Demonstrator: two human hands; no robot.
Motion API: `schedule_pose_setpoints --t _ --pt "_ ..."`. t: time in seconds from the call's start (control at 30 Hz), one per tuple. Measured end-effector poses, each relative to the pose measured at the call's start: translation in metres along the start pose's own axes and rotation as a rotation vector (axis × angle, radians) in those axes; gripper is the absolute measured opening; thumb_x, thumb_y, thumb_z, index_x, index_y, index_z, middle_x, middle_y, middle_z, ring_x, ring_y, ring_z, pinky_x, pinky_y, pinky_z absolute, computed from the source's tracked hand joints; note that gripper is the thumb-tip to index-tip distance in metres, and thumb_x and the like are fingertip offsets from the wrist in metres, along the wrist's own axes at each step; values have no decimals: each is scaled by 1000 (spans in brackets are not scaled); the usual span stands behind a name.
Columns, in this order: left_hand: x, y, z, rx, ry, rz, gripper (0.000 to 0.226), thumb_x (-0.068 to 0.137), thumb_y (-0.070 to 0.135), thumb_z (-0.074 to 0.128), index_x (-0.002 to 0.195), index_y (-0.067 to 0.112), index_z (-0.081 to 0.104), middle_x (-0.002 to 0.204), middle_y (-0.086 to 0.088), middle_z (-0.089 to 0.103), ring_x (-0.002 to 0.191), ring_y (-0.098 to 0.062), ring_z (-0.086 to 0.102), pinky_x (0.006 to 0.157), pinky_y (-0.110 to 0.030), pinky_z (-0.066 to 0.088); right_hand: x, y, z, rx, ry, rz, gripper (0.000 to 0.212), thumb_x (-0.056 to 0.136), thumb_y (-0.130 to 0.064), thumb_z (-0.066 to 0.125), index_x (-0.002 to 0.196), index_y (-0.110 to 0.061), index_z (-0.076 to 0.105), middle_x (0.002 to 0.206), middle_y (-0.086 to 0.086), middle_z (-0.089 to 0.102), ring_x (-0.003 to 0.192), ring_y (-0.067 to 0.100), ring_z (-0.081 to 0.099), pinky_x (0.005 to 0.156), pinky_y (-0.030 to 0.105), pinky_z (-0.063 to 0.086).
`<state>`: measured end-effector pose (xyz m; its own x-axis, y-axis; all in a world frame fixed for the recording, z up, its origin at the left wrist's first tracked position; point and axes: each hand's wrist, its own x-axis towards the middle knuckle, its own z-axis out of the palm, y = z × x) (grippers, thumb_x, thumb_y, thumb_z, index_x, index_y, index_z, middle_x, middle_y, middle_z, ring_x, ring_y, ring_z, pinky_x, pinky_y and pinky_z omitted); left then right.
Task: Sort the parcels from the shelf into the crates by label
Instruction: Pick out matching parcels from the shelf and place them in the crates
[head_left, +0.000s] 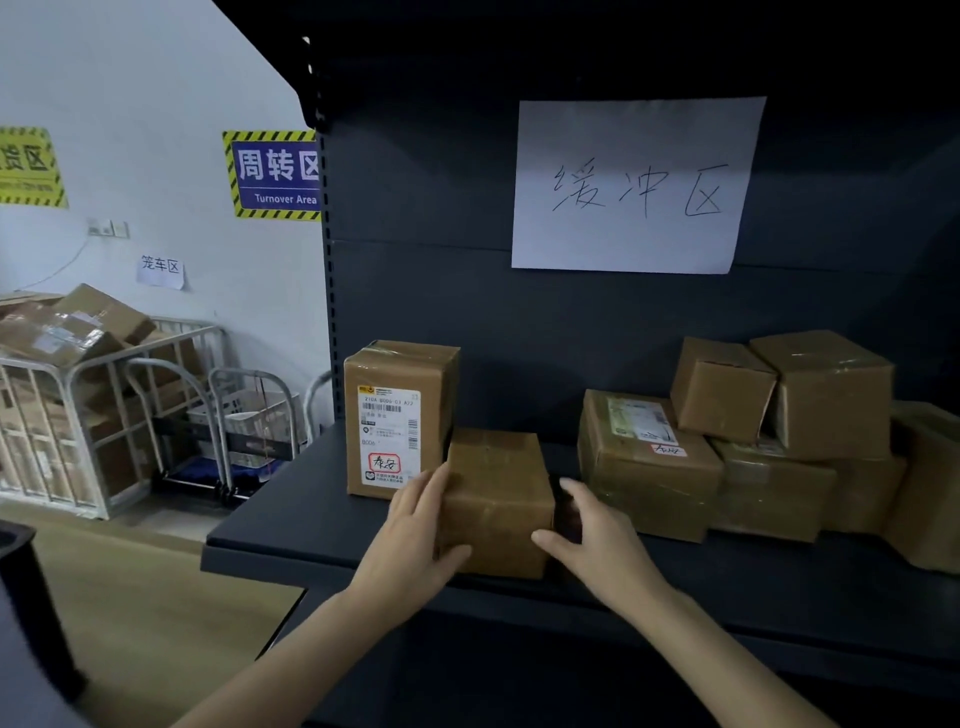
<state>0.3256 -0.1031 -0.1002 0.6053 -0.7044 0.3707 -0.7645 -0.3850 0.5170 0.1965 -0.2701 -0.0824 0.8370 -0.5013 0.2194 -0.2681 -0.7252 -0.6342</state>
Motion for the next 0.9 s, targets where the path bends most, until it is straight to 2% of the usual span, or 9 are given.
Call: schedule_pose_setpoints --t 0.07,0.17,0.3,0.43,0.57,0.63,0.77,0.83,0.9 --pt "-1 -7 1 6 -68 -63 82 83 34 65 147 26 14 148 7 24 139 -13 18 111 -28 25 3 -5 -7 -49 7 -48 74 86 -37 62 146 -24 21 144 0 39 131 15 39 105 28 34" --pt "-2 -7 5 -10 -118 -71 75 83 34 64 143 30 20 144 8 35 135 -13 26 107 -26 28 6 -9 -7 -121 -3 -116 65 88 -33 60 143 -24 27 143 -3 40 129 13 40 106 28 36" --pt "1 -3 9 -57 -96 -47 74 84 33 62 142 36 17 139 10 41 131 -13 35 104 -27 33 5 -2 -1 -108 39 -115 57 89 -32 60 138 -20 34 136 -3 48 123 11 46 102 25 38" --pt "6 7 9 -51 -67 -22 77 88 34 58 148 29 9 143 8 32 127 -12 41 98 -23 37 0 7 -3 -9 74 -85 54 89 -29 60 137 -19 36 127 -4 53 115 6 48 93 16 36" --pt "11 24 6 16 -8 54 71 93 35 51 148 26 7 147 5 24 129 -14 38 100 -23 38 -1 17 -1 15 89 -52 55 88 -31 60 136 -16 38 125 -3 55 115 8 51 96 18 39" --pt "14 33 3 58 35 112 65 94 32 48 148 26 12 147 4 24 133 -15 32 103 -23 33 -1 20 2 19 88 -33 52 88 -33 59 133 -16 41 122 -3 56 112 9 53 95 21 41" --pt "20 47 4 157 117 247 54 93 20 50 143 22 32 142 -1 36 133 -20 33 108 -26 29 -4 24 14 -33 43 -17 30 90 -30 58 116 -17 54 109 0 63 101 12 59 80 20 44" --pt "22 51 8 178 116 284 50 91 15 52 139 19 41 140 -5 41 131 -23 37 109 -30 30 -4 27 18 -50 35 -15 24 89 -28 59 110 -15 57 107 2 65 101 16 61 80 24 47" --pt "23 51 11 180 103 287 48 92 14 50 139 18 41 142 -4 39 134 -22 34 111 -31 29 -2 27 15 -37 42 -25 25 90 -27 58 112 -16 57 109 1 64 103 16 60 80 22 44"
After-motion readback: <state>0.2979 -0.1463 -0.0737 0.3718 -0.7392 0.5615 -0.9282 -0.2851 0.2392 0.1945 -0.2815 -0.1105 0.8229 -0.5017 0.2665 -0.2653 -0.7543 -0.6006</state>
